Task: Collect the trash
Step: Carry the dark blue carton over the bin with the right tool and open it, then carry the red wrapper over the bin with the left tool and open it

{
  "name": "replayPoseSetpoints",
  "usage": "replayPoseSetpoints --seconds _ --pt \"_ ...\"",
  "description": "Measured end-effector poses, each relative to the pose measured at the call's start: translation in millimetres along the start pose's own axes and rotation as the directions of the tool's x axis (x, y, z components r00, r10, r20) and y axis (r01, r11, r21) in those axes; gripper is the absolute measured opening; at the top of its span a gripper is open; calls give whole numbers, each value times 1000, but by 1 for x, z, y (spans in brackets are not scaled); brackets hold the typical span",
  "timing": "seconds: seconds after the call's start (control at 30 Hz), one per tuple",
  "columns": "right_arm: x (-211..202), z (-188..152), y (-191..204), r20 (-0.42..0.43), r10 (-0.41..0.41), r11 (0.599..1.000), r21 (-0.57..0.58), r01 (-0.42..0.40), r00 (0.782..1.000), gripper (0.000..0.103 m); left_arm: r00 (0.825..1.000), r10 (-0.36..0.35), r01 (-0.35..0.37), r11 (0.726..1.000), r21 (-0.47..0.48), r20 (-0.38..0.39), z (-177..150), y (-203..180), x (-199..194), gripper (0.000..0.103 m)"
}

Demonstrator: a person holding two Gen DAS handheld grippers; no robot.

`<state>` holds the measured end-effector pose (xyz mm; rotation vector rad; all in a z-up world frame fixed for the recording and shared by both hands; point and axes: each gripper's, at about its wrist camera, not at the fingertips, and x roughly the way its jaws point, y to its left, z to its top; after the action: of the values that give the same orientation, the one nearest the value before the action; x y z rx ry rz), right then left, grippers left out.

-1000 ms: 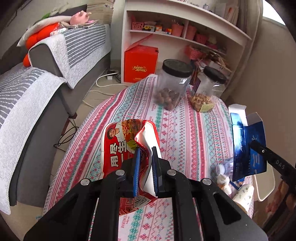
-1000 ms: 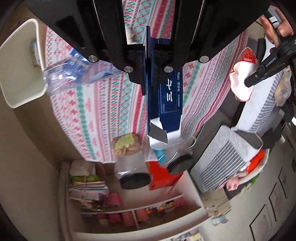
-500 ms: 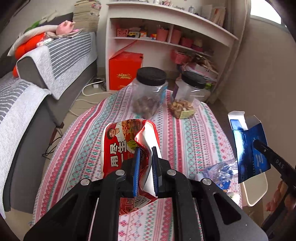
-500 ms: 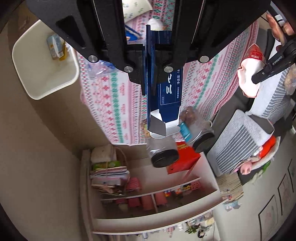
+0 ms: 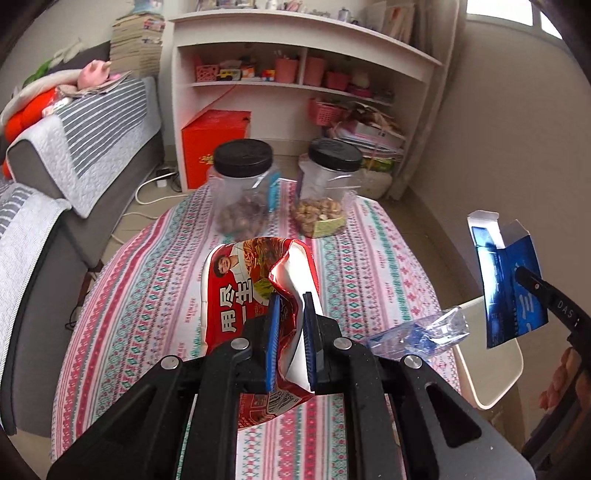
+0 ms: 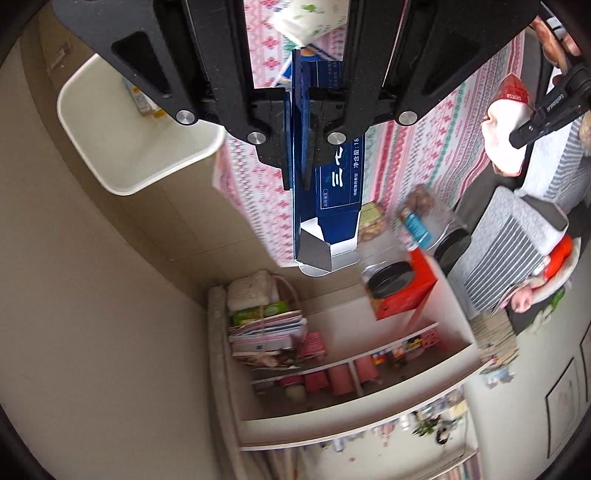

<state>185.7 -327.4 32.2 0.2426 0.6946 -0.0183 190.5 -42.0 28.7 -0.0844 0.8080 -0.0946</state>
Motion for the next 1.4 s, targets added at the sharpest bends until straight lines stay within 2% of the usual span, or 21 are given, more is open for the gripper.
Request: replayPoseSetpoints --seconds 0.27,0.6,0.67,0.73,0.77,0.87,0.93,1.0,1.03,1.13,1.27,1.4 --pt "-14 5 -51 32 -100 993 62 98 994 3 999 -32 32 999 43 -1 1 -30 3 12" --pt "-27 2 -111 7 -226 964 147 222 974 4 997 -80 80 992 100 -4 0 -76 5 12" --pt "-30 1 -122 -2 -252 954 166 249 968 8 996 -94 94 990 110 -2 0 -88 4 12" --pt "-35 0 -132 -1 -285 942 184 280 959 41 994 -114 113 986 121 1 0 -102 2 12" --pt "-39 -1 -136 7 -299 937 192 292 954 47 992 -125 123 984 128 1 1 -109 2 12" --pt "-48 -3 -146 24 -343 921 203 332 939 52 988 -156 153 977 150 4 1 -135 1 12" --pt "-54 -5 -154 29 -365 911 216 351 931 64 985 -174 171 972 163 3 1 -149 0 12" --pt "-59 -6 -162 35 -391 899 229 374 920 72 981 -193 190 965 181 0 1 -167 -1 12" --pt "-61 -6 -166 39 -404 893 234 385 914 79 980 -200 196 962 189 -2 0 -174 -1 12" --pt "-69 -9 -176 54 -457 866 255 430 888 93 975 -220 218 953 213 -11 -2 -198 1 12" --pt "-76 -11 -194 42 -492 841 283 462 870 96 967 -253 254 940 229 -37 -5 -227 6 12" --pt "-80 -11 -208 18 -501 823 319 470 865 96 958 -280 286 925 250 -61 -10 -256 12 12"
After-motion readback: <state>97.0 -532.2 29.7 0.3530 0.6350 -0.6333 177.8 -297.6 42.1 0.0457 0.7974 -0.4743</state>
